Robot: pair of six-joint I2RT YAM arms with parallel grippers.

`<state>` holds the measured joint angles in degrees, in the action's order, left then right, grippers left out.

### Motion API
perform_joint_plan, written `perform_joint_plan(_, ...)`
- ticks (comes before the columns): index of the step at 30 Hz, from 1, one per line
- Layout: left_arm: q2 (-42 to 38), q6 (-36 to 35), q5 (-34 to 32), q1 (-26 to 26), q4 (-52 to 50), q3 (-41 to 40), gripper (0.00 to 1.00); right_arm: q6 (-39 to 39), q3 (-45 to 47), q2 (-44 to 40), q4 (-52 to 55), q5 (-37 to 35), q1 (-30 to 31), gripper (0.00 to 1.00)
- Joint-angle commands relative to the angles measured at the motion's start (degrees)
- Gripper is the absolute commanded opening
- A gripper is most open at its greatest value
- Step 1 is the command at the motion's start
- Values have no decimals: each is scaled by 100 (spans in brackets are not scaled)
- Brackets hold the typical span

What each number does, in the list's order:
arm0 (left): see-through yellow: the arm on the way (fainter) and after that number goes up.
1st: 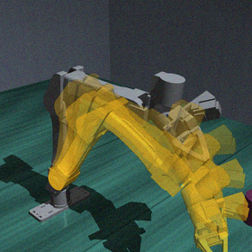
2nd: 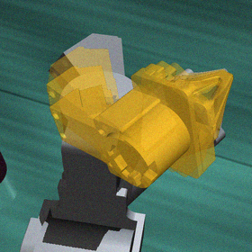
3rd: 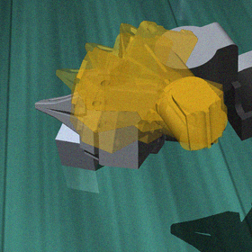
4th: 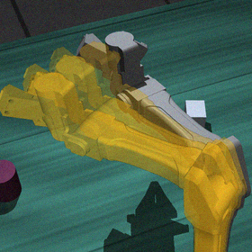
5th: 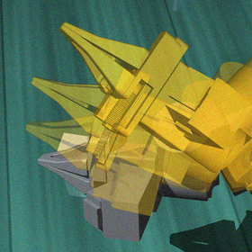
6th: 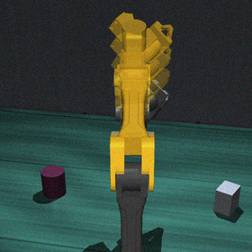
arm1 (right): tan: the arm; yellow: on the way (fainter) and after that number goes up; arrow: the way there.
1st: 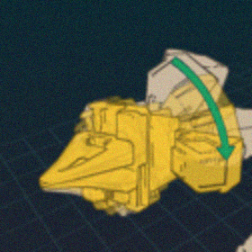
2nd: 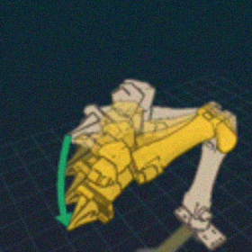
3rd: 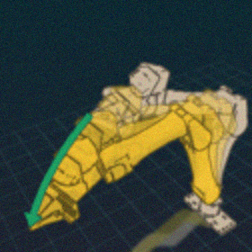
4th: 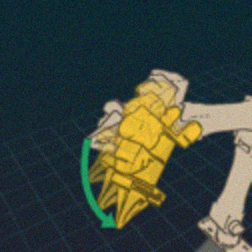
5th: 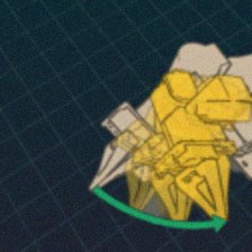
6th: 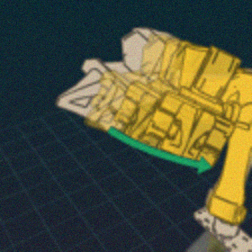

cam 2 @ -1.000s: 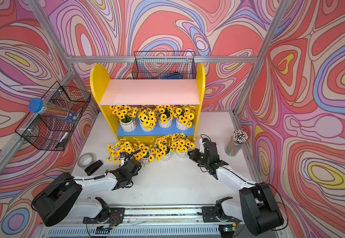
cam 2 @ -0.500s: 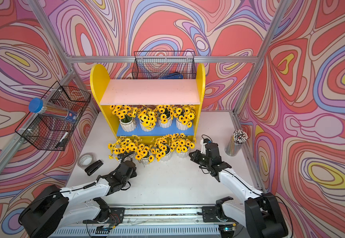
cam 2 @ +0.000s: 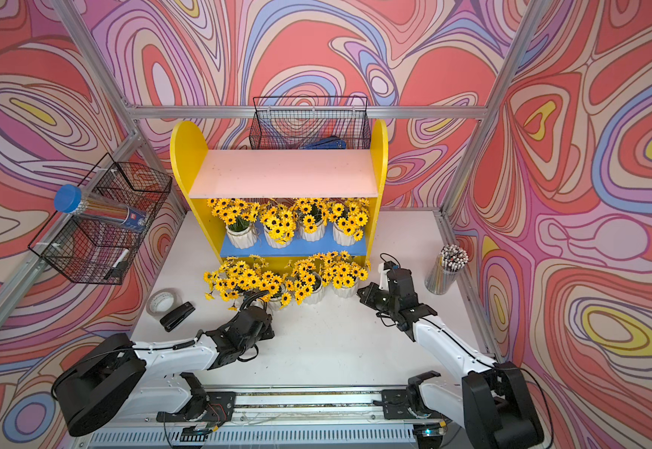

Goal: Take the sunflower pots off the shelves
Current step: Adjust the sunflower pot at the center of the board.

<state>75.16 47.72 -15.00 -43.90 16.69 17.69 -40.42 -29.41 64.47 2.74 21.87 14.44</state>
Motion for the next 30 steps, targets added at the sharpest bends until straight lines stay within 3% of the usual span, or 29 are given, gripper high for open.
perform_joint_plan(1, 206, -61, -149, -22, 830, 162, 0, 178, -163, -186, 225, -38, 17, 0)
perform_joint_plan(12, 1106, -439, -638, 152, 1697, 664, 0, 376, -300, -584, 645, -156, 24, 0)
perform_joint_plan(18, 1039, -340, -563, 163, 1834, 513, 0, 523, -407, -876, 1028, -299, 17, 0)
perform_joint_plan(24, 176, -451, -412, -143, 1106, 219, 0, 633, -607, -888, 1118, -308, 24, 1)
perform_joint_plan(30, -1590, -460, -1206, -1132, -941, 116, 9, 919, -896, -1087, 1301, -551, 31, 4)
